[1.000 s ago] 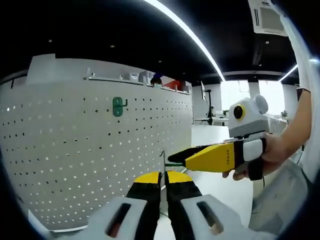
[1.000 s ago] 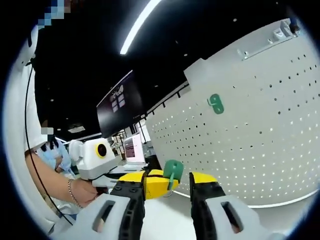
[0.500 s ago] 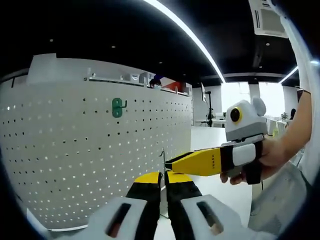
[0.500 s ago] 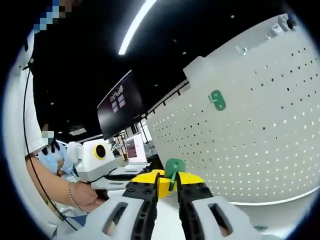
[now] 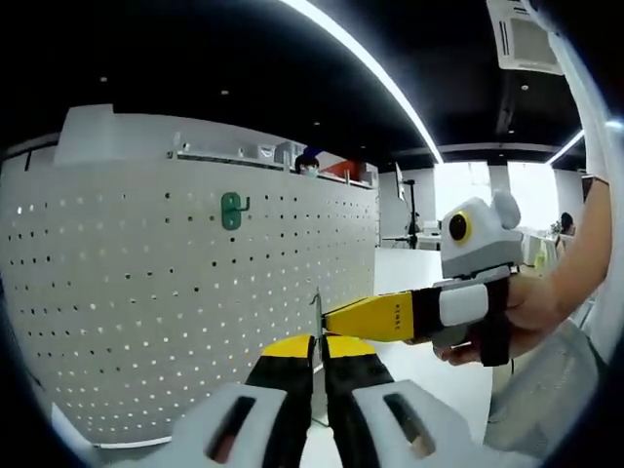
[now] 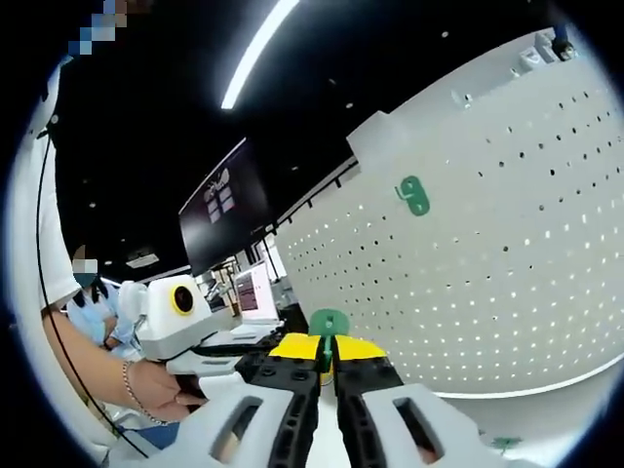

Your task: Insert the hook assembly into the mounting plate slot until the hook locks in place.

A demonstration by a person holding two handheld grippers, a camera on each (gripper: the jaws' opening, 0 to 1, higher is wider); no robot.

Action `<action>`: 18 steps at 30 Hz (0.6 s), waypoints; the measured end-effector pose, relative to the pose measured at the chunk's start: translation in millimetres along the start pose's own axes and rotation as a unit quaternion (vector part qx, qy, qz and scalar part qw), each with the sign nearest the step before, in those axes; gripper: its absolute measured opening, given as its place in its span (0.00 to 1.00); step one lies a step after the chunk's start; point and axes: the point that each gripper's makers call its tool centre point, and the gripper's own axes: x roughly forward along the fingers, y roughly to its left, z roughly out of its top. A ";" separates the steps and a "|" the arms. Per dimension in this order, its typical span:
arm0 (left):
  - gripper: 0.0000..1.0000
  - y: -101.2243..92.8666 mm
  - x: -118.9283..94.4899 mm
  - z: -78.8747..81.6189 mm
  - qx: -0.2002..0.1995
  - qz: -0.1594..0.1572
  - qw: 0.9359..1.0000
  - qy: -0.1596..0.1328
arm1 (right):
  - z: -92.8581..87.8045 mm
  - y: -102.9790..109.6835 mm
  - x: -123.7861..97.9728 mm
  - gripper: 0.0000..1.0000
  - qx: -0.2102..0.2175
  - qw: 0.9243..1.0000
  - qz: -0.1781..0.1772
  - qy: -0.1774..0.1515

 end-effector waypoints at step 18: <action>0.03 -0.9 1.0 0.6 -0.001 0.003 1.000 0.000 | 0.3 -0.3 -0.4 0.00 0.019 1.000 -0.013 0.004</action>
